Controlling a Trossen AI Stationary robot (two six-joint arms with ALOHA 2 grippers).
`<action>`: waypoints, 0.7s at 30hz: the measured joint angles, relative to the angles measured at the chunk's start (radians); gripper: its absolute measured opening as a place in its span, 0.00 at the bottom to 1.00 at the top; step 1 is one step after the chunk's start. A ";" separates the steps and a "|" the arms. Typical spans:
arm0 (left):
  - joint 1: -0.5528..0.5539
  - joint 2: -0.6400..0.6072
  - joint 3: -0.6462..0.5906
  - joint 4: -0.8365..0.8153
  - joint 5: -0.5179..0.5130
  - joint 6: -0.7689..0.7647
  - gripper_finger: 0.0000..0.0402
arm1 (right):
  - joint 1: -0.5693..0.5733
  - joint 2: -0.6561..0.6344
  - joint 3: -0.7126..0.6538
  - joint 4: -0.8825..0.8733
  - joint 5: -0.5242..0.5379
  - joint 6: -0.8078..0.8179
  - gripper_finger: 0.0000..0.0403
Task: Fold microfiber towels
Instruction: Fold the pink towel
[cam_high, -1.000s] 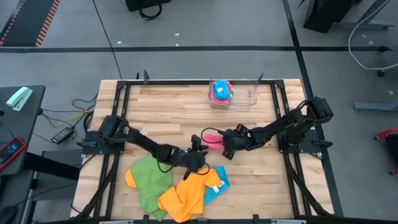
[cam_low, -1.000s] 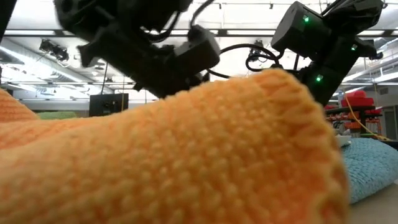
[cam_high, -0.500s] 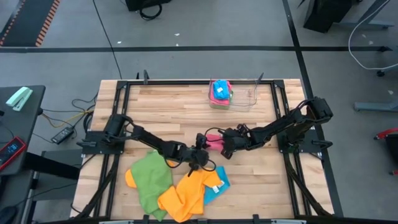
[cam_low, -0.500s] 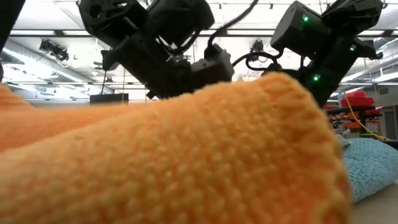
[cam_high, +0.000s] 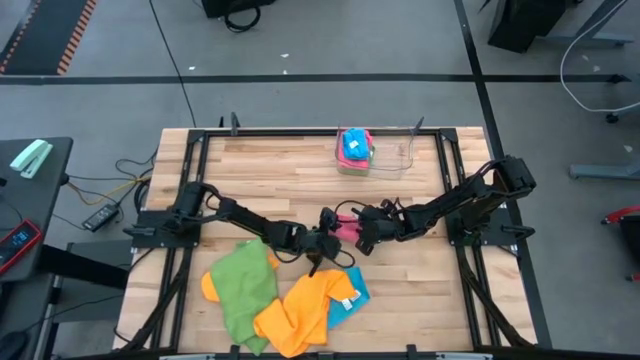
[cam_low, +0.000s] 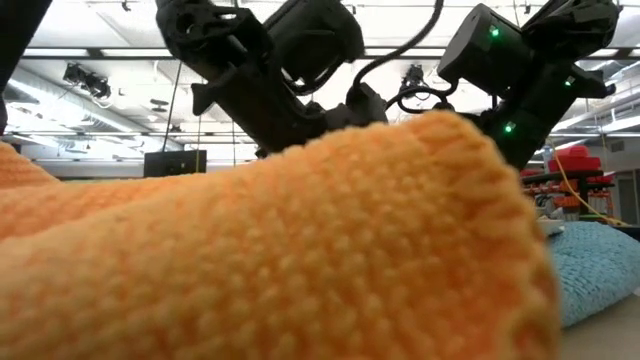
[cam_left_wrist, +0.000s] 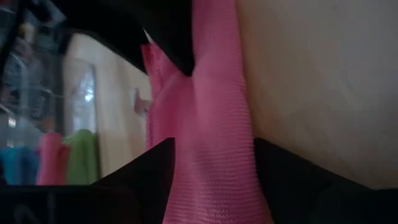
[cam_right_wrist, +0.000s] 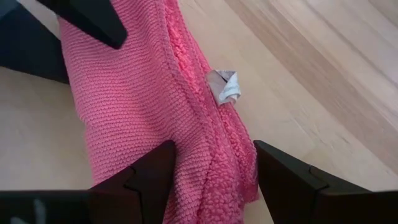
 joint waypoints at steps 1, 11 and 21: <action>0.001 0.001 0.010 -0.028 0.006 -0.008 0.55 | 0.000 0.000 0.000 0.002 0.000 -0.004 0.56; 0.007 0.004 0.062 -0.137 -0.008 0.117 0.55 | 0.000 0.000 0.000 0.013 -0.013 -0.005 0.56; 0.020 0.004 0.059 -0.140 -0.035 0.195 0.49 | 0.000 0.000 0.000 0.017 -0.016 -0.002 0.56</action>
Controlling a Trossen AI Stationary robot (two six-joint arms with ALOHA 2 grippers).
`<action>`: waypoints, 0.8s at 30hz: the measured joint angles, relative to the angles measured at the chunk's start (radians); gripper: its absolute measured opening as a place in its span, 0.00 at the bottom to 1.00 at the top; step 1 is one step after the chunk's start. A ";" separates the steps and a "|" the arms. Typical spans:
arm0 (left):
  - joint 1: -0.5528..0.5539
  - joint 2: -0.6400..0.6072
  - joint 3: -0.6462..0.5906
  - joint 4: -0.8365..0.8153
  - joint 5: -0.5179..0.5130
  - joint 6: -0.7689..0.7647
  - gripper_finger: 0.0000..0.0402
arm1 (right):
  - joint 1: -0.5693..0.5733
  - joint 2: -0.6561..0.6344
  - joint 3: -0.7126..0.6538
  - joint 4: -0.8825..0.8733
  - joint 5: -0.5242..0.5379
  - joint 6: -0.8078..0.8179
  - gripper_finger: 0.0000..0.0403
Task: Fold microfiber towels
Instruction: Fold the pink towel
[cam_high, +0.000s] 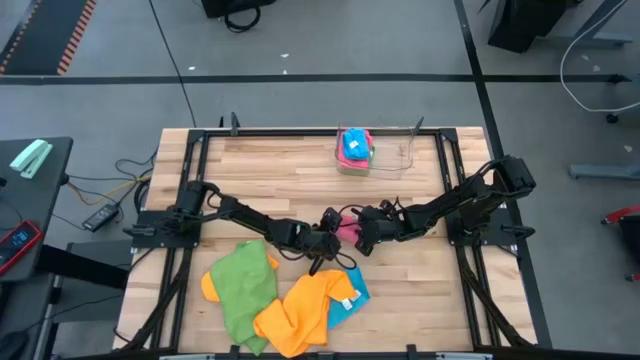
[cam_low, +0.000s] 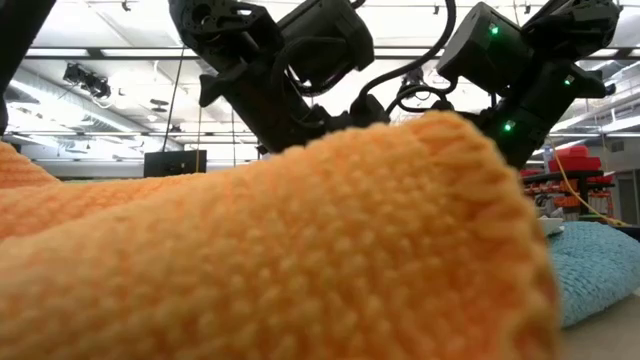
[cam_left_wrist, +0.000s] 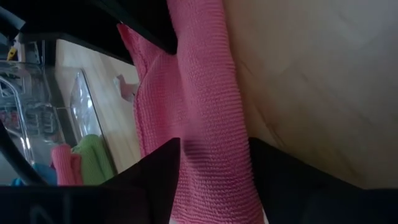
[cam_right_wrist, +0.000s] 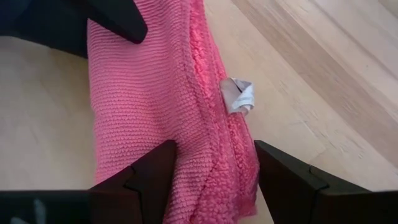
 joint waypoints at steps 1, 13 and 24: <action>0.002 0.000 0.000 0.000 -0.001 0.012 0.48 | 0.000 0.000 0.000 0.001 0.000 0.000 0.56; 0.024 0.000 0.000 -0.036 -0.007 0.035 0.41 | 0.000 0.000 0.000 0.006 -0.001 0.008 0.56; 0.029 0.001 0.006 -0.042 -0.011 -0.030 0.15 | 0.000 0.000 0.017 0.027 0.000 -0.051 0.56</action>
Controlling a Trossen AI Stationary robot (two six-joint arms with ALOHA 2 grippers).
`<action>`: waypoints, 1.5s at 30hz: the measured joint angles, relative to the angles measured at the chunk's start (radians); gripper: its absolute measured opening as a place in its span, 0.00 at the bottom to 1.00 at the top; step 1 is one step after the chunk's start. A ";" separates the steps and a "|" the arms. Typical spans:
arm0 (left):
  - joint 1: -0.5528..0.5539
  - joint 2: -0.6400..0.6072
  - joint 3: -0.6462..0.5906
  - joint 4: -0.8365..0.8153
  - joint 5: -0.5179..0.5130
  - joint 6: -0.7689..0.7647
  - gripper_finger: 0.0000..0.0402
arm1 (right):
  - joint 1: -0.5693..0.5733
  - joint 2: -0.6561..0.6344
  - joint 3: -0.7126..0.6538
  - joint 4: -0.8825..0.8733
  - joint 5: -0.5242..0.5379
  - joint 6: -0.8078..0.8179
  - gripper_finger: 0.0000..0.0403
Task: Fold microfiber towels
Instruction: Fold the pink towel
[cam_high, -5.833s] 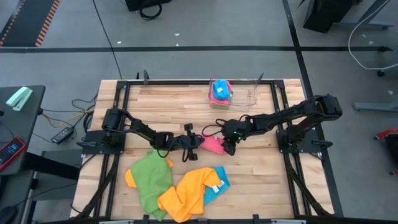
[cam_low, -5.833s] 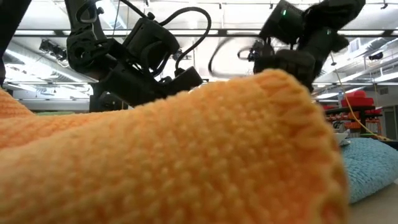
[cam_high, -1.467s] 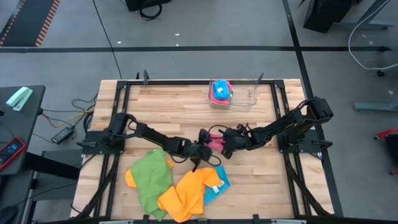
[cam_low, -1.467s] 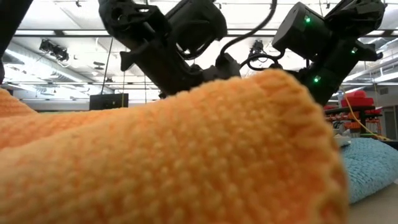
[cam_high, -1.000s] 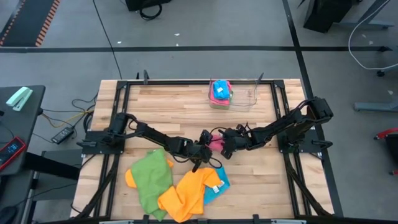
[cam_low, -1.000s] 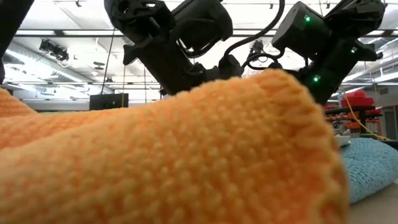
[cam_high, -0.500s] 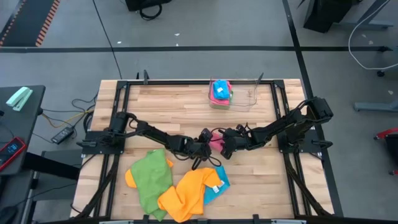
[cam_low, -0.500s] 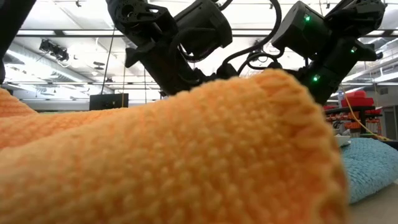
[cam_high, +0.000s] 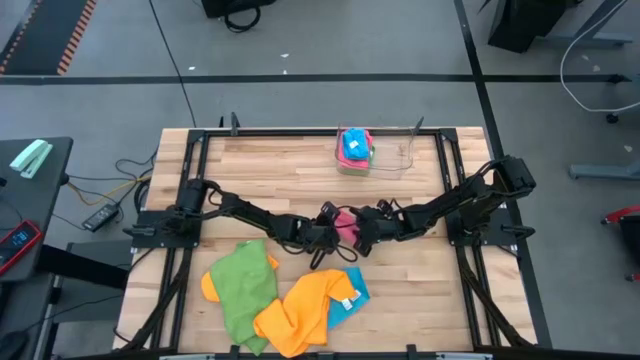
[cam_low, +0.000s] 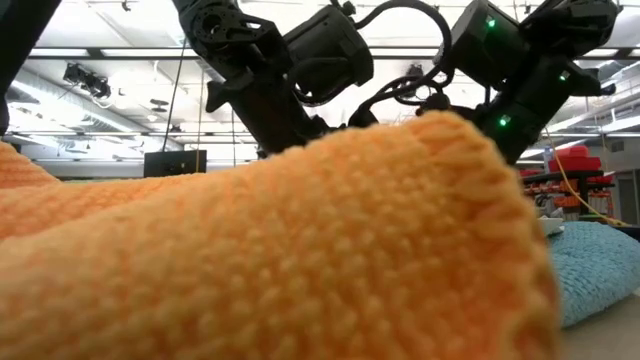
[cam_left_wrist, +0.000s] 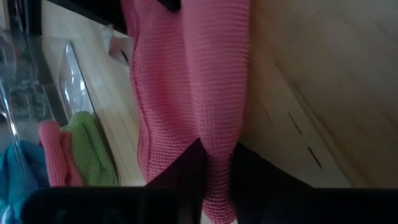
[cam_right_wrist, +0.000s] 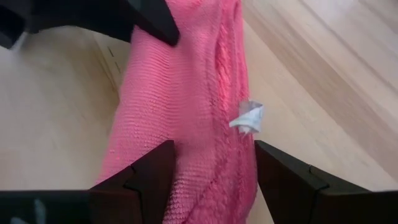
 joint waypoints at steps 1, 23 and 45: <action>0.000 0.001 0.002 0.000 0.000 -0.013 0.13 | 0.000 0.000 0.006 -0.002 0.000 -0.008 0.56; -0.004 -0.112 0.014 -0.081 0.151 -0.183 0.07 | 0.254 -0.157 -0.078 0.216 0.315 -0.375 0.56; -0.001 -0.143 0.011 -0.169 0.156 -0.456 0.10 | 0.258 0.161 0.081 0.304 0.399 -0.347 0.73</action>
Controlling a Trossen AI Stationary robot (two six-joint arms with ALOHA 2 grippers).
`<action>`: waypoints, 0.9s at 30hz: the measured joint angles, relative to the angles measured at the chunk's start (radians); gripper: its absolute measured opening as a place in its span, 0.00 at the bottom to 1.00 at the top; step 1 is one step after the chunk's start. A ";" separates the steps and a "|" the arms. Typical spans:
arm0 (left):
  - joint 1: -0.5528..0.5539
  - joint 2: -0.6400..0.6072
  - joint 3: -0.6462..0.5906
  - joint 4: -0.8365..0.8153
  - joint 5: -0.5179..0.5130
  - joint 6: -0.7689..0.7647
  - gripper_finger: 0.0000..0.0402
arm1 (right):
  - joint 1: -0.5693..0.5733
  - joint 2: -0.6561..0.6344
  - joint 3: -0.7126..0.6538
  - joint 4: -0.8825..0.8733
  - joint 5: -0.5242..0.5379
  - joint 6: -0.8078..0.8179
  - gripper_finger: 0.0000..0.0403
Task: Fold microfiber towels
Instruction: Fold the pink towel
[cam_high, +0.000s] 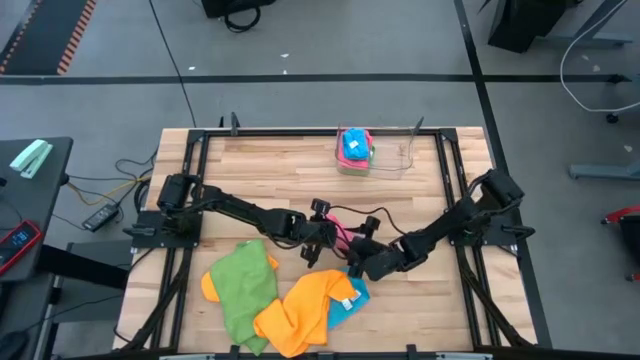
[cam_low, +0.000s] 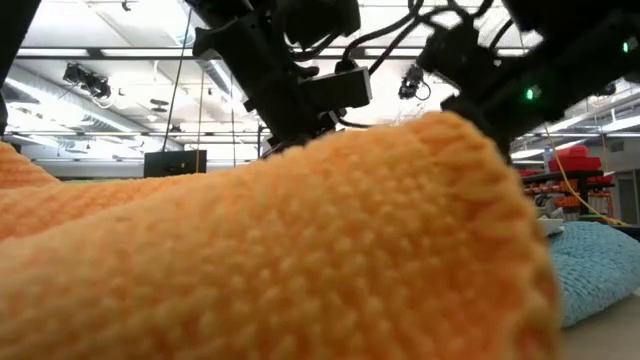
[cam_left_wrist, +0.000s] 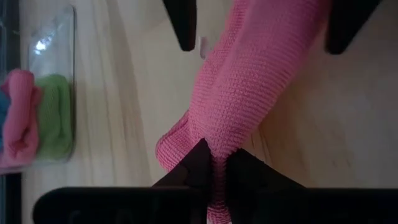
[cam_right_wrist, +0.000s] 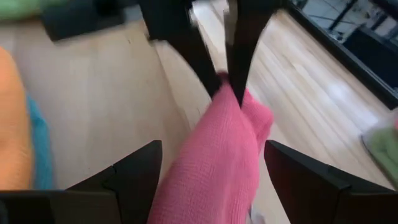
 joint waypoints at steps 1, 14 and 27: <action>0.000 0.000 0.000 -0.002 0.000 -0.005 0.10 | -0.002 0.010 0.000 0.000 0.001 0.008 0.73; 0.001 0.000 0.000 -0.008 0.000 -0.032 0.11 | -0.008 0.055 0.000 -0.045 -0.031 0.086 0.57; 0.003 0.000 0.002 -0.004 -0.004 -0.125 0.09 | -0.018 0.014 0.095 -0.044 -0.047 -0.021 0.66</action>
